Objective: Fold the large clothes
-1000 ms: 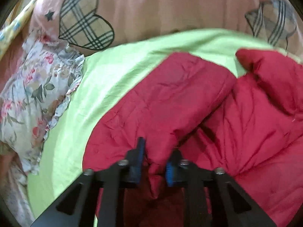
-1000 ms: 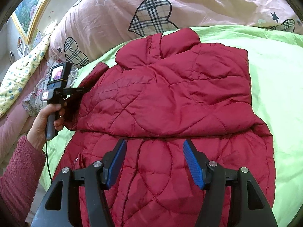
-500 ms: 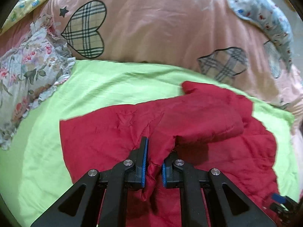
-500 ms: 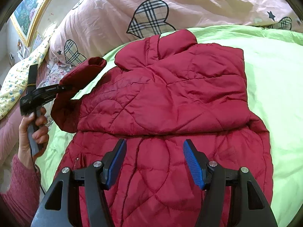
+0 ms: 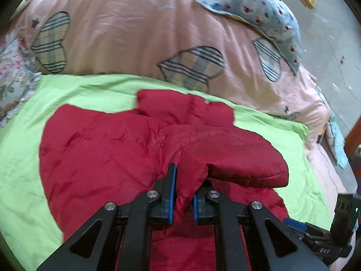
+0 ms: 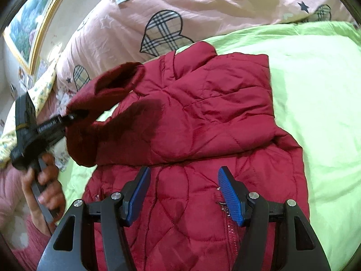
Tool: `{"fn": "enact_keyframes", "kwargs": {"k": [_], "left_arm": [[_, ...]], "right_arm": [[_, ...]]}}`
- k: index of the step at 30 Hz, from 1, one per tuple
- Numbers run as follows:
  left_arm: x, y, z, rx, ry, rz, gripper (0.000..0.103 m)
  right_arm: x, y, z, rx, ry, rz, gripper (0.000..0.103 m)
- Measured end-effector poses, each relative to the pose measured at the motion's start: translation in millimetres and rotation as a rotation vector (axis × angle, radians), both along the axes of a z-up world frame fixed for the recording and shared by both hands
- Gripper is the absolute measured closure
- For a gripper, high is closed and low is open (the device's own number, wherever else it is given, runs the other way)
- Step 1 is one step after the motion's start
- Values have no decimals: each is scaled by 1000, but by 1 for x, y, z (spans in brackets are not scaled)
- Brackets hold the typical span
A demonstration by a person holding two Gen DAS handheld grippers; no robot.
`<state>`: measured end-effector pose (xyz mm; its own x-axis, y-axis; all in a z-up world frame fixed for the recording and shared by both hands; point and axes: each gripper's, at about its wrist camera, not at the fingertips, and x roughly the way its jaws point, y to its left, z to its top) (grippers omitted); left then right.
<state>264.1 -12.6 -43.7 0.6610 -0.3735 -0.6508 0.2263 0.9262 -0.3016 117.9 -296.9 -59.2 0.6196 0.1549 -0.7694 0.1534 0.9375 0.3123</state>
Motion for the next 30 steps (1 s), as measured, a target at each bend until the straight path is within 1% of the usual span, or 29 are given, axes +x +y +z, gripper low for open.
{"fn": "enact_keyframes", "kwargs": {"k": [4, 9, 12, 13, 14, 16, 21, 23, 24, 25, 26, 28, 30], "left_arm": [[-6, -17, -16, -5, 30, -27, 92], [-1, -23, -39, -12, 80, -37, 92], [6, -22, -49, -34, 105, -32, 92], [6, -19, -50, -44, 109, -30, 92], [10, -27, -51, -45, 109, -28, 92], [12, -27, -52, -52, 111, -24, 92], [12, -31, -54, -47, 106, -29, 92], [12, -34, -56, -46, 107, -34, 92], [12, -35, -56, -39, 109, -37, 92], [12, -36, -57, -30, 110, -39, 92], [11, -38, -58, -11, 115, -40, 86], [12, -41, -60, 6, 130, -49, 82], [11, -42, -62, 12, 150, -78, 69]], "right_arm": [[-3, -12, 3, 48, -15, -29, 37], [0, -26, 5, 147, -32, -48, 37], [10, -35, 3, 280, -56, -50, 37], [13, -37, 2, 309, -60, -48, 34], [18, -40, -1, 354, -66, -51, 28], [32, -45, -10, 445, -65, -56, 25], [62, -46, -36, 573, -18, -45, 25], [71, -44, -45, 597, -2, -51, 25], [76, -43, -48, 596, 6, -52, 28], [81, -41, -51, 599, 6, -42, 38], [84, -38, -52, 589, 7, -38, 60], [87, -37, -51, 540, 15, -46, 86], [87, -38, -45, 508, -12, -48, 92]]}}
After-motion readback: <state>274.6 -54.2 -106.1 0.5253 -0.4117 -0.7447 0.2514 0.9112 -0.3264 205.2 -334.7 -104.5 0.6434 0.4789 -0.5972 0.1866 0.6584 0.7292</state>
